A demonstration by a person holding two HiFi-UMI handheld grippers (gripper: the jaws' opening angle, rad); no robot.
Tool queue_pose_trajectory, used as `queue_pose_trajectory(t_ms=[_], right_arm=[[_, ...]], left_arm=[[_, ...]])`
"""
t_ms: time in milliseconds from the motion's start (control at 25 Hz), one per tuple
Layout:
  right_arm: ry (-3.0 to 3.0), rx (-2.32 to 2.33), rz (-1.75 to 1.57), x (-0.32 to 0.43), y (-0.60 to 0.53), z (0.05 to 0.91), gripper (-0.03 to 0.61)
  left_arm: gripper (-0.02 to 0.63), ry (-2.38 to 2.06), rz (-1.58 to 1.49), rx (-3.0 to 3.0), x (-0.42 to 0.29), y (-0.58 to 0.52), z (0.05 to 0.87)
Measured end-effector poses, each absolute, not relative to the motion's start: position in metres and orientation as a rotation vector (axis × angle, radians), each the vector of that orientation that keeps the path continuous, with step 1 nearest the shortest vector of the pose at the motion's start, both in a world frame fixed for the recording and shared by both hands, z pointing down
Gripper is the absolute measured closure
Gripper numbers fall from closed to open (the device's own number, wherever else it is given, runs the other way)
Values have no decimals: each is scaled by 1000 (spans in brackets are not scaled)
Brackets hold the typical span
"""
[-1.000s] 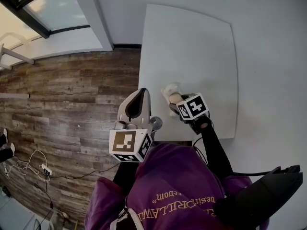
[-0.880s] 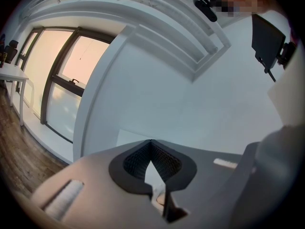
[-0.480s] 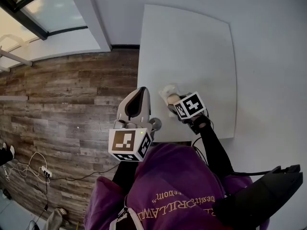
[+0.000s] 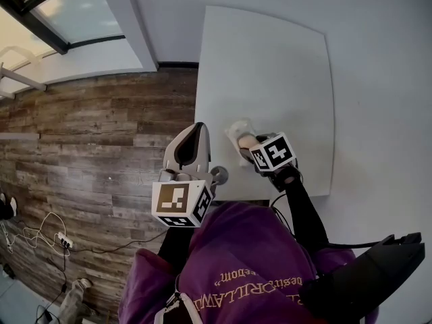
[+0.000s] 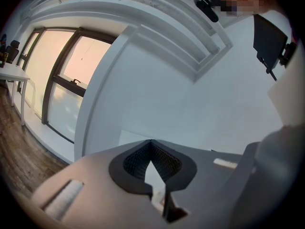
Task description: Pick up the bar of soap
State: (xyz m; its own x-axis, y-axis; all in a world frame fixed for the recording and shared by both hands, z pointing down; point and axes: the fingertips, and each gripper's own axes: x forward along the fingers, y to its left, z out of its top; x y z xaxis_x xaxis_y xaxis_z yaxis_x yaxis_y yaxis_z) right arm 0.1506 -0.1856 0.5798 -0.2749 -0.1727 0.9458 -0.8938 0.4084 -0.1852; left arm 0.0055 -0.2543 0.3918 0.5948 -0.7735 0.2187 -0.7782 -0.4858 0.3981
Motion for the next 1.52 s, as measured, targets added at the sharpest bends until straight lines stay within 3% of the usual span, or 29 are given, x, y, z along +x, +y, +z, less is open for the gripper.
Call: queue_pose_trajectory(t_ms=[1080, 1520], right_arm=[[-1607, 527, 782, 129, -154, 592, 296], [-1616, 585, 810, 130, -156, 590, 296]], left_arm=[[609, -1282, -2, 2346, -2, -256, 393], [609, -1283, -1, 2335, -6, -257, 395]])
